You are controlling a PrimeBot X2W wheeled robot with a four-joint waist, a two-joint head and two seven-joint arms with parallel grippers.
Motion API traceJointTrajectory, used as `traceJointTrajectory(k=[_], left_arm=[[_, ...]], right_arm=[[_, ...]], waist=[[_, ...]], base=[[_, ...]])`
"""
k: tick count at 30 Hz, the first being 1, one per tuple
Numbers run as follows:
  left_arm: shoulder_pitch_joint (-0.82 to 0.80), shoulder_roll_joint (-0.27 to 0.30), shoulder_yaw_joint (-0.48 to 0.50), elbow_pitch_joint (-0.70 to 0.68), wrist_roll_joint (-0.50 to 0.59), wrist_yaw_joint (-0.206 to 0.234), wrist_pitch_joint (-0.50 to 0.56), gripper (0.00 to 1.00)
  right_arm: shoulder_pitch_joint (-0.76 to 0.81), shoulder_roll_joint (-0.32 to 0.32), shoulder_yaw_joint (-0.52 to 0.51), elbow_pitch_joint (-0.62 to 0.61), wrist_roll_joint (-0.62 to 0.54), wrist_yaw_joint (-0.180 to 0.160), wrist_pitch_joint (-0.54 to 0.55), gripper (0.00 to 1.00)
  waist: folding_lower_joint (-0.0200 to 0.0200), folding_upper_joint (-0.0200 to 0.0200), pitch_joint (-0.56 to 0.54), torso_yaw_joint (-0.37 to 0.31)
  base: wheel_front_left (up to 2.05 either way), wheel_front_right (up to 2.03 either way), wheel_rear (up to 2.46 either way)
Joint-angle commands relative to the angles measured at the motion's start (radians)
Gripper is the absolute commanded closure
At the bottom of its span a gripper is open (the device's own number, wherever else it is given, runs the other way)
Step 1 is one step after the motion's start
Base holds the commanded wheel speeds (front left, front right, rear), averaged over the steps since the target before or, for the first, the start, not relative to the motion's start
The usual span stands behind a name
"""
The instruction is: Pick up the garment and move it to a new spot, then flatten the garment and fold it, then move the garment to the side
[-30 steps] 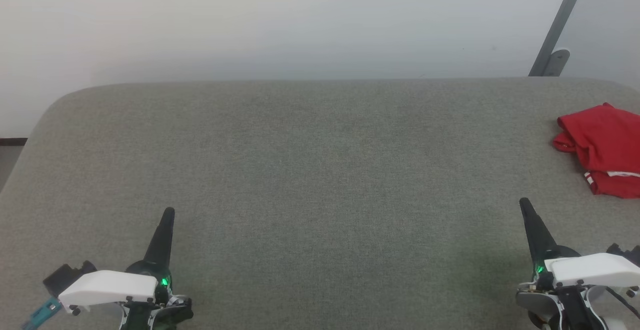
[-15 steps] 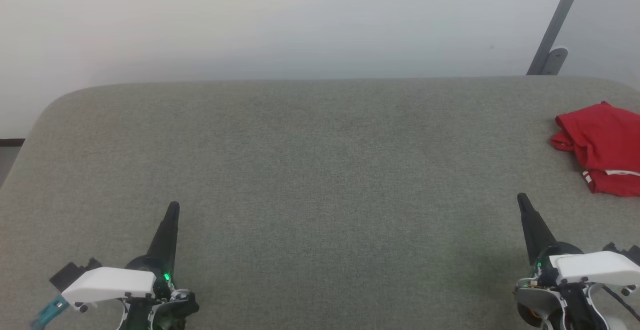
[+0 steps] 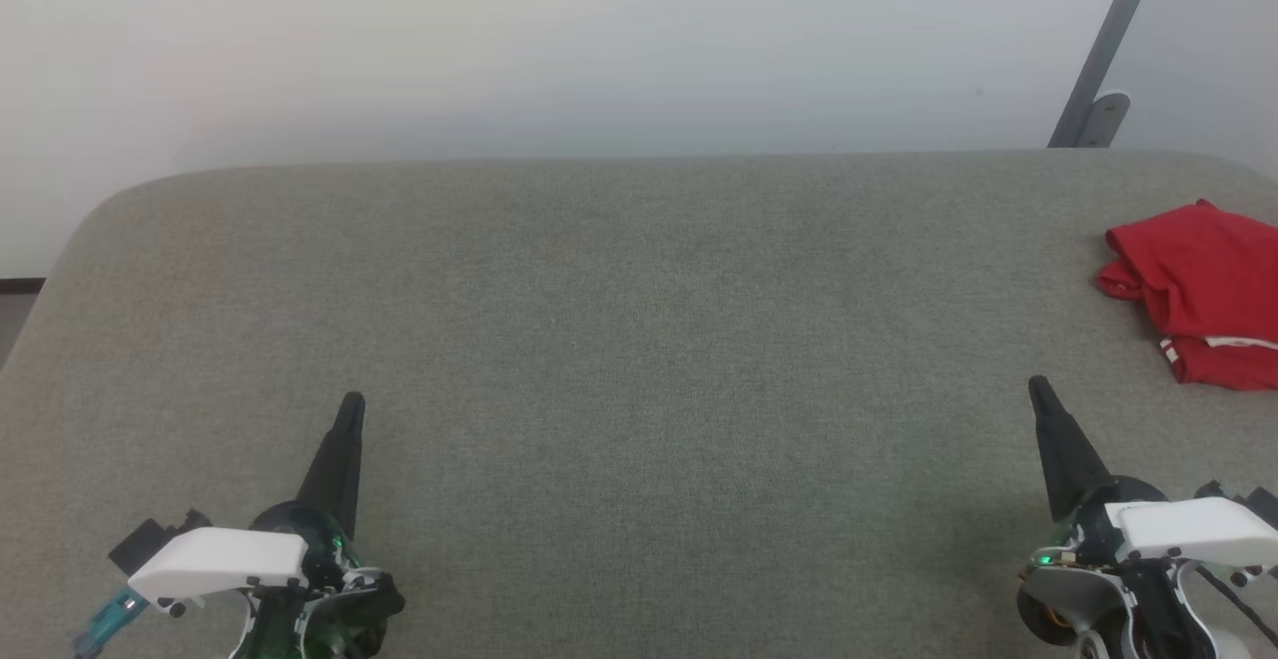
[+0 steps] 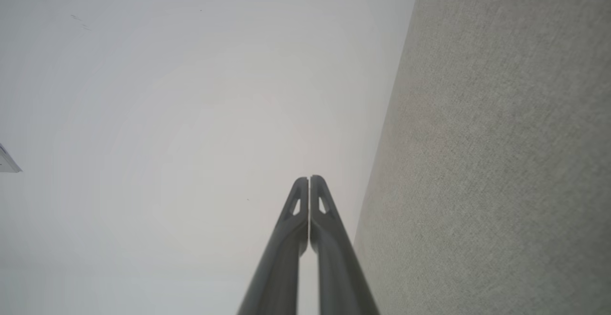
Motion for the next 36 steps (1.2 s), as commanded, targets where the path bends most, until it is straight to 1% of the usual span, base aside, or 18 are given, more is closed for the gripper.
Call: traceJointTrajectory(k=[1,36], left_arm=[[-0.012,-0.002,0.004,-0.004,-0.003,-0.003,0.004,1.0],[-0.012,-0.002,0.003,-0.004,-0.003,-0.003,0.003,1.0]], right_arm=[[-0.008,0.004,0.001,-0.004,0.004,0.0,0.004,1.0],[-0.008,0.003,0.002,-0.004,0.004,0.0,0.003,1.0]], waist=[[0.0,-0.0001,0.0,0.0],[0.0,-0.0001,0.0,0.0]], base=[[0.0,0.0,0.0],[0.0,0.0,0.0]])
